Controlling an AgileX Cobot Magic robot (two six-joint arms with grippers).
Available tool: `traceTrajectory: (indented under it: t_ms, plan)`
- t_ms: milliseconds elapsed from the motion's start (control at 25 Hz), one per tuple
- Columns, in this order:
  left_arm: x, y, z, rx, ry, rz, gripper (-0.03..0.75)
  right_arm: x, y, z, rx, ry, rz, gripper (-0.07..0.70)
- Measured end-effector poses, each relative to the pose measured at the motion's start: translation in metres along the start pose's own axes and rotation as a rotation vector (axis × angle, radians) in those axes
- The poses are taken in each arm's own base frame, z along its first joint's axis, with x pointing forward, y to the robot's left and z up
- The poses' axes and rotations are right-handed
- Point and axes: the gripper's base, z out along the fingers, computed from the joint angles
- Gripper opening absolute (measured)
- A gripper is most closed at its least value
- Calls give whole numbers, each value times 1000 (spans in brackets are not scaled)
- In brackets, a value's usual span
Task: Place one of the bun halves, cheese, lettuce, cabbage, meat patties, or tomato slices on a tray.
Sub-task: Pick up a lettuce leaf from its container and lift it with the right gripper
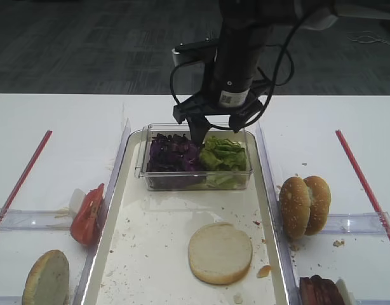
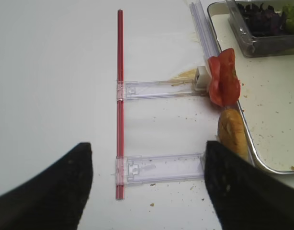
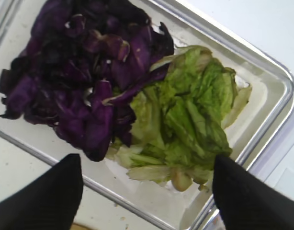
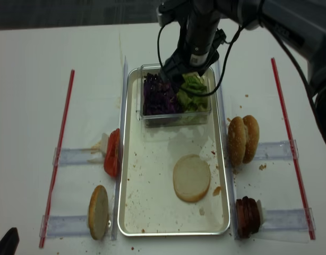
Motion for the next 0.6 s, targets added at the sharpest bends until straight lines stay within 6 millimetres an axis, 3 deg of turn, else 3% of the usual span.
traceTrajectory:
  t_ms: [280,600]
  plan:
    - [0,0,0,0,0,0,491,0,-6,24,47,40,-25,589]
    - [0,0,0,0,0,0,491,-1,-8,38,61,40,-54,486]
